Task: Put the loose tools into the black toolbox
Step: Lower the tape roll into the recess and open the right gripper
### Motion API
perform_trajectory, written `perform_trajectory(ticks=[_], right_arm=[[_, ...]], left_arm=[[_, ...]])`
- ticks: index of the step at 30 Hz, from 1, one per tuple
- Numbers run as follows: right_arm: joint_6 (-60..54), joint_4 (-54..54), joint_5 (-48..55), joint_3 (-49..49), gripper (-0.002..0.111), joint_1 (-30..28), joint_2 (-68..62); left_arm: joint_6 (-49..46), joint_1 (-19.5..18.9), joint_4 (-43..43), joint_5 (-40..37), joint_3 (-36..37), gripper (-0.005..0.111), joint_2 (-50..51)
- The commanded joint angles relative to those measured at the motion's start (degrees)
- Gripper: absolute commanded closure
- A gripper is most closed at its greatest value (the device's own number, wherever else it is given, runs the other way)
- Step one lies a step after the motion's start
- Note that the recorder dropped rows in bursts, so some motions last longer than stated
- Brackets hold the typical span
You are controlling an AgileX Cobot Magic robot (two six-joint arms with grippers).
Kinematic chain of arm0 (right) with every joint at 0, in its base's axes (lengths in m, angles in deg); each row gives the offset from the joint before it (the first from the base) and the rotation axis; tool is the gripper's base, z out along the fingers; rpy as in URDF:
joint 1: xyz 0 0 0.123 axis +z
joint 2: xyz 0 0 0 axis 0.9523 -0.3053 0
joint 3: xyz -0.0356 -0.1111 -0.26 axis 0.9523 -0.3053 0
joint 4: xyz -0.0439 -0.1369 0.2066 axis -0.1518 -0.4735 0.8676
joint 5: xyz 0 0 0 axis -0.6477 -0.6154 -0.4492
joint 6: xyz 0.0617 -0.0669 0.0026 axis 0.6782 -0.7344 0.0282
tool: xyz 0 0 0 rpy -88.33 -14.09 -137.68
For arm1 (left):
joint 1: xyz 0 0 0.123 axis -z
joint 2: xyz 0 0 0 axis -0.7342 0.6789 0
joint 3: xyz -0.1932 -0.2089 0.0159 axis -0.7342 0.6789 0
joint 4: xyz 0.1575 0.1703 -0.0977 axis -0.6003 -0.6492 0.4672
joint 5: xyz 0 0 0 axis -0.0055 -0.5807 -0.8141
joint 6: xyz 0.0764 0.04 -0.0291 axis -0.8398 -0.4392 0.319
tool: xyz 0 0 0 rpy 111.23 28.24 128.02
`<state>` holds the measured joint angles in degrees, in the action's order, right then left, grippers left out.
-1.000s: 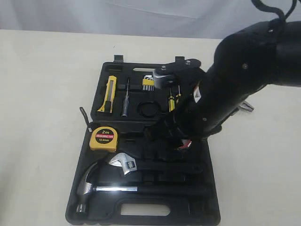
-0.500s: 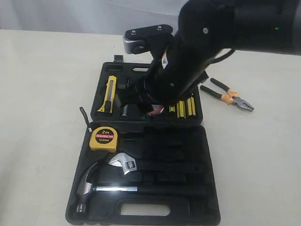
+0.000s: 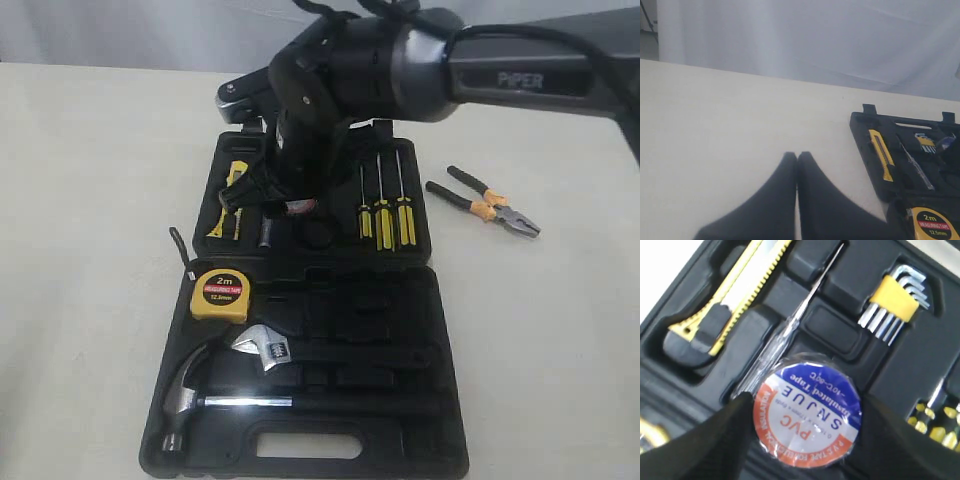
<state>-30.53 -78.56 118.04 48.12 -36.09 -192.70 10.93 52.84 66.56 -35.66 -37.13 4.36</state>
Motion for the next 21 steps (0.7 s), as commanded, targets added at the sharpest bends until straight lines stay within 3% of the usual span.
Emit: perform_trajectory(ticks=[1, 21], right_arm=[[1.75, -1.87, -0.06, 1.92, 0.089, -0.19, -2.77], [0.56, 1.6, 2.63, -0.1, 0.089, -2.7, -5.44]], left_arm=[[-0.02, 0.33, 0.47, -0.18, -0.3, 0.107, 0.23], [-0.02, 0.33, 0.47, -0.18, -0.3, 0.107, 0.23]])
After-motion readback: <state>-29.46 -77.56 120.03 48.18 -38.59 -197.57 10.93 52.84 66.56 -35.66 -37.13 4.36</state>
